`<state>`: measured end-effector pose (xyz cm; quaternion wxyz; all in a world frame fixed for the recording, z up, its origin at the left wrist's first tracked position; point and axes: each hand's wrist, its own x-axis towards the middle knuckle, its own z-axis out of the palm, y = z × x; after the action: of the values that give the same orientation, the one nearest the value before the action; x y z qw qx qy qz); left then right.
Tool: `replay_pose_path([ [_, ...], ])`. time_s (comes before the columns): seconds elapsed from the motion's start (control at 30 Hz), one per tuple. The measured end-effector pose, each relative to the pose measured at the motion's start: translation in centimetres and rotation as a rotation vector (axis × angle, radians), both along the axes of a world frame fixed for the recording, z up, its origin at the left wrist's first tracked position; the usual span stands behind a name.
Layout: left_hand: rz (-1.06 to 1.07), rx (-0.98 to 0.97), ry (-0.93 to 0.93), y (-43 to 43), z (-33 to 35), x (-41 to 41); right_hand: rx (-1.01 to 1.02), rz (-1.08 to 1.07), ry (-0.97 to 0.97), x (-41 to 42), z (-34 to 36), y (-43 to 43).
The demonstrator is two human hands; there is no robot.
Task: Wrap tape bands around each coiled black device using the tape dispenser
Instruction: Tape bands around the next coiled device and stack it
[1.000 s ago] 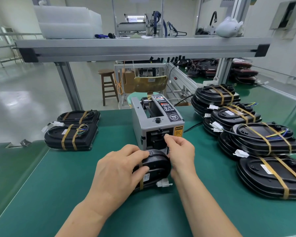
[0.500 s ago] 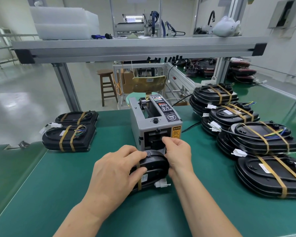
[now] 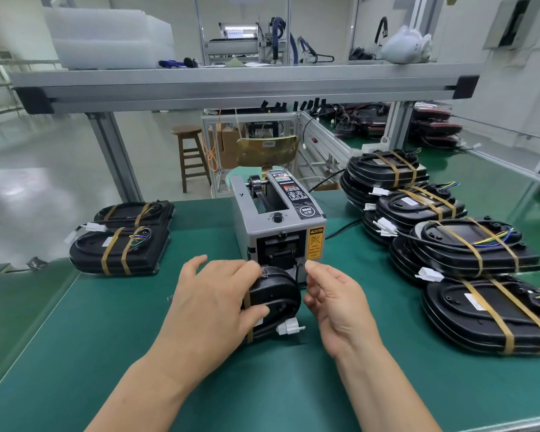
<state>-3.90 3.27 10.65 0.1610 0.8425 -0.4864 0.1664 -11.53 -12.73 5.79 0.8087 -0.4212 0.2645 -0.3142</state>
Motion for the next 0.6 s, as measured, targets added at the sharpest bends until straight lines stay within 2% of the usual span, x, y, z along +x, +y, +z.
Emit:
replay_pose_path([
  [0.1,0.055,0.124,0.036,-1.2,0.7,0.0,0.033,0.056,-0.019,-0.5,0.2,0.4],
  [0.3,0.085,0.157,0.174,-2.4,0.4,0.6,0.077,0.099,-0.052,-1.2,0.8,0.7],
  [0.43,0.075,0.015,0.27,-1.5,0.2,1.3,-0.042,0.067,-0.034,-1.6,1.1,0.7],
  [0.6,-0.049,-0.279,0.536,-1.0,1.0,1.8,-0.239,-0.02,-0.063,-1.7,1.7,0.8],
])
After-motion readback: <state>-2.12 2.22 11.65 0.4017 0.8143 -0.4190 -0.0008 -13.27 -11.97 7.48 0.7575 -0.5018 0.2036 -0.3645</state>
